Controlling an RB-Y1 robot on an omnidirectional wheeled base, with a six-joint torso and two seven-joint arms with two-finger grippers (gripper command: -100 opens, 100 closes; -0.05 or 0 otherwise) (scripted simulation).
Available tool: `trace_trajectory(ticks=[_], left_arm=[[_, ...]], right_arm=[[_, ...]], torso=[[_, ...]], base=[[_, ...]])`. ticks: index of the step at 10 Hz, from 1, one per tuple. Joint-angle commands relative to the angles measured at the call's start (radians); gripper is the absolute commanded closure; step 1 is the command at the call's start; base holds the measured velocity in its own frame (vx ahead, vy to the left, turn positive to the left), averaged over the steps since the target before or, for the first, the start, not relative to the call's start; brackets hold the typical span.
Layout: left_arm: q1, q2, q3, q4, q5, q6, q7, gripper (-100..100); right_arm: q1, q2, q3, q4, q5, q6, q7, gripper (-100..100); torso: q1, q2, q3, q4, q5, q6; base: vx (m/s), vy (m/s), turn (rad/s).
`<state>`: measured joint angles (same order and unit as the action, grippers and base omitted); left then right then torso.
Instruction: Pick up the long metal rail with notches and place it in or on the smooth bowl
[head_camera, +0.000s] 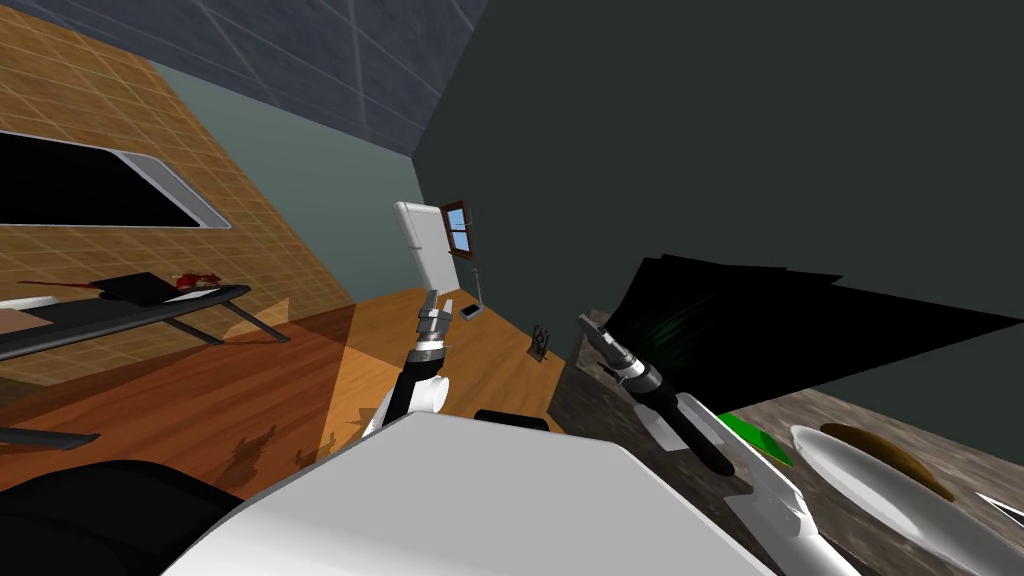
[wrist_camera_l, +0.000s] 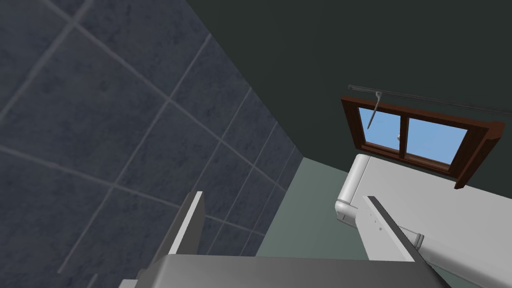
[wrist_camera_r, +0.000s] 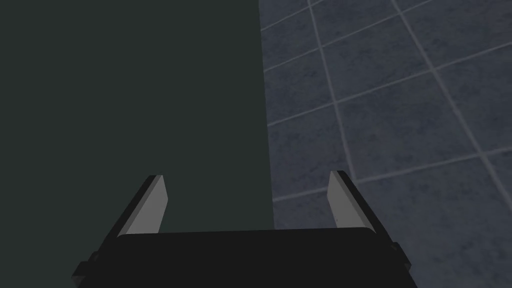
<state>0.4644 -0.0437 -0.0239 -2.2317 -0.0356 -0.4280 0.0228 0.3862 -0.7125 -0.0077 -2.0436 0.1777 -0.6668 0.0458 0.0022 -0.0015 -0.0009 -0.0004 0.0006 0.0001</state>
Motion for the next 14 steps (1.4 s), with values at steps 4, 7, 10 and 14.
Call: trace_trajectory(ticks=[4, 7, 10, 14], left_arm=[[0.000, 0.000, 0.000, 0.000, 0.000, 0.000, 0.000, 0], [0.000, 0.000, 0.000, 0.000, 0.000, 0.000, 0.000, 0], [0.000, 0.000, 0.000, 0.000, 0.000, 0.000, 0.000, 0], [0.000, 0.000, 0.000, 0.000, 0.000, 0.000, 0.000, 0]], right_arm=[[0.009, -0.123, 0.011, 0.065, 0.062, -0.027, 0.013, -100], [0.018, -0.196, 0.015, 0.092, 0.086, -0.036, 0.017, -100], [0.044, -0.284, 0.025, 0.151, 0.134, -0.052, 0.026, -100], [0.077, -0.393, 0.038, 0.213, 0.182, -0.064, 0.035, -100]], torso=[[0.000, 0.000, 0.000, 0.000, 0.000, 0.000], [-0.001, 0.000, 0.000, 0.000, 0.000, 0.000], [-0.002, 0.000, 0.000, 0.000, 0.000, 0.000], [-0.002, 0.000, 0.000, 0.000, -0.001, 0.001]], base=[[0.033, 0.033, 0.061], [0.030, 0.024, 0.051], [0.029, 0.018, 0.069], [0.029, 0.010, 0.063]])
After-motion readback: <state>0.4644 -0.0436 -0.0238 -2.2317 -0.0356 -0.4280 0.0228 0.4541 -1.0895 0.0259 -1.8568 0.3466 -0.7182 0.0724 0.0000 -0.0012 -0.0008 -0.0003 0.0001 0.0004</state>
